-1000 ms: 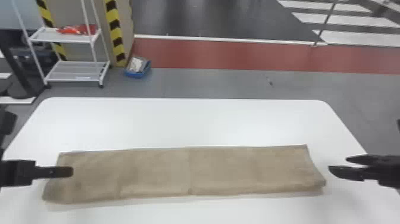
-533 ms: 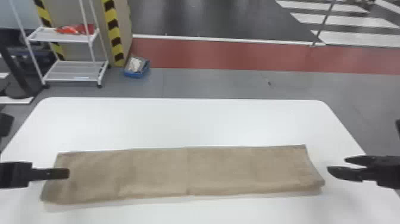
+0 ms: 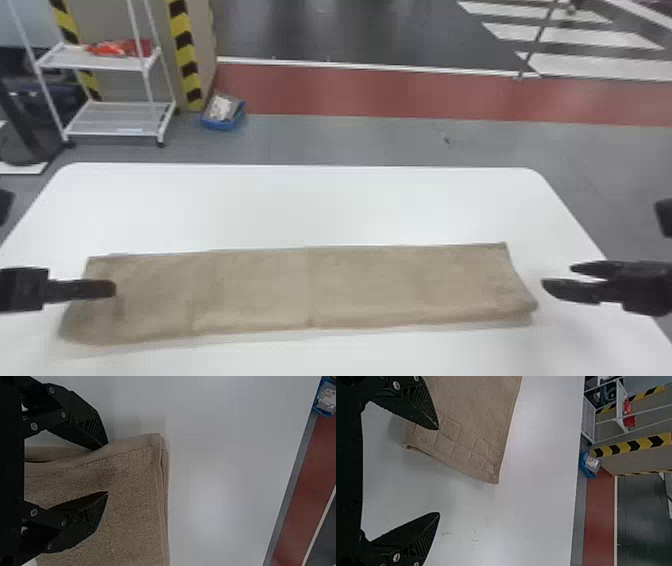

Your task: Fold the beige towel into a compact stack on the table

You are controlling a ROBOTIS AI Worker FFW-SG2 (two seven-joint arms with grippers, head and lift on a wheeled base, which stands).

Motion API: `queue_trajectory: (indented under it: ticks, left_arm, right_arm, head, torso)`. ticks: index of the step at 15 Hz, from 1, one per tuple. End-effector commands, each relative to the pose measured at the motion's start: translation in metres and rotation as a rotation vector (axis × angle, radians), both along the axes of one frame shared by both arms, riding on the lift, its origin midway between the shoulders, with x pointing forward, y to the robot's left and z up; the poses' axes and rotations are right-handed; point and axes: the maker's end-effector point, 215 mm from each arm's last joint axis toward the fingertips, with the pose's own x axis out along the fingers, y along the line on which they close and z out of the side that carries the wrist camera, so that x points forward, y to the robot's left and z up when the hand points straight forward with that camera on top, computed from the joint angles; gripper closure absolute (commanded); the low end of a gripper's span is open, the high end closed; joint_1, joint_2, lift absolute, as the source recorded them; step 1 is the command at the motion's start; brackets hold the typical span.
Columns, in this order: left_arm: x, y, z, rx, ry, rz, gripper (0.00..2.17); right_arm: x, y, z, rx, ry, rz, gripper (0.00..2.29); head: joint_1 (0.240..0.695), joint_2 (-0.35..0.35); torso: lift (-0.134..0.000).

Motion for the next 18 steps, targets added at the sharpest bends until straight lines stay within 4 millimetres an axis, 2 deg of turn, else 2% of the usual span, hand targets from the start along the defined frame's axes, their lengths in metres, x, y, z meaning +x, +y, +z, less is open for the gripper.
queue_trajectory:
  ticks: [1, 2, 3, 4, 6, 7, 8, 11, 13, 17, 18]
  left_arm:
    - [-0.001, -0.001, -0.004, -0.006, 0.015, -0.002, 0.66]
    - [-0.001, 0.0, -0.004, -0.006, 0.018, -0.002, 0.73]
    - [-0.001, -0.001, -0.004, -0.009, 0.017, -0.003, 1.18]
    - [-0.001, 0.001, -0.003, -0.009, 0.015, 0.003, 1.49]
    - [-0.003, 0.001, -0.001, -0.017, 0.021, 0.013, 1.56]
    - [-0.001, 0.002, 0.003, -0.015, 0.008, 0.013, 1.82]
    - [-0.001, 0.003, 0.01, -0.023, -0.004, 0.021, 1.9]
    - [-0.002, 0.005, 0.021, -0.052, -0.026, 0.032, 1.9]
    - [-0.003, 0.001, 0.039, -0.095, -0.045, 0.051, 1.9]
    - [0.022, 0.002, 0.113, -0.125, -0.191, 0.025, 1.9]
    - [0.027, -0.008, 0.138, -0.128, -0.249, -0.014, 1.9]
  right_arm:
    - [0.0, 0.0, -0.001, 0.003, 0.001, 0.003, 0.12]
    - [0.0, 0.0, -0.001, 0.003, 0.001, 0.003, 0.12]
    - [-0.001, 0.0, -0.001, 0.004, 0.002, 0.001, 0.12]
    - [-0.001, 0.0, -0.001, 0.004, 0.002, 0.001, 0.12]
    - [-0.001, -0.001, -0.002, 0.001, 0.003, 0.002, 0.12]
    - [-0.001, -0.001, -0.002, 0.002, 0.004, 0.002, 0.12]
    - [-0.002, -0.001, -0.004, 0.004, 0.008, 0.001, 0.12]
    - [-0.003, -0.003, -0.006, 0.004, 0.01, -0.001, 0.12]
    - [-0.002, -0.004, -0.004, -0.001, 0.004, 0.002, 0.12]
    - [-0.003, -0.005, -0.003, 0.002, 0.003, -0.002, 0.12]
    - [-0.003, -0.006, -0.003, -0.001, 0.002, -0.002, 0.13]
  head:
    - [0.695, -0.12]
    - [0.695, -0.122]
    - [0.695, -0.123]
    - [0.695, -0.123]
    - [0.695, -0.122]
    - [0.695, -0.121]
    - [0.695, -0.121]
    - [0.695, -0.12]
    - [0.695, -0.123]
    - [0.695, -0.128]
    - [0.695, -0.126]
  torso:
    - [-0.124]
    - [-0.124]
    - [-0.124]
    - [-0.124]
    - [-0.124]
    - [-0.124]
    - [-0.124]
    - [-0.124]
    - [-0.124]
    - [-0.124]
    - [-0.124]
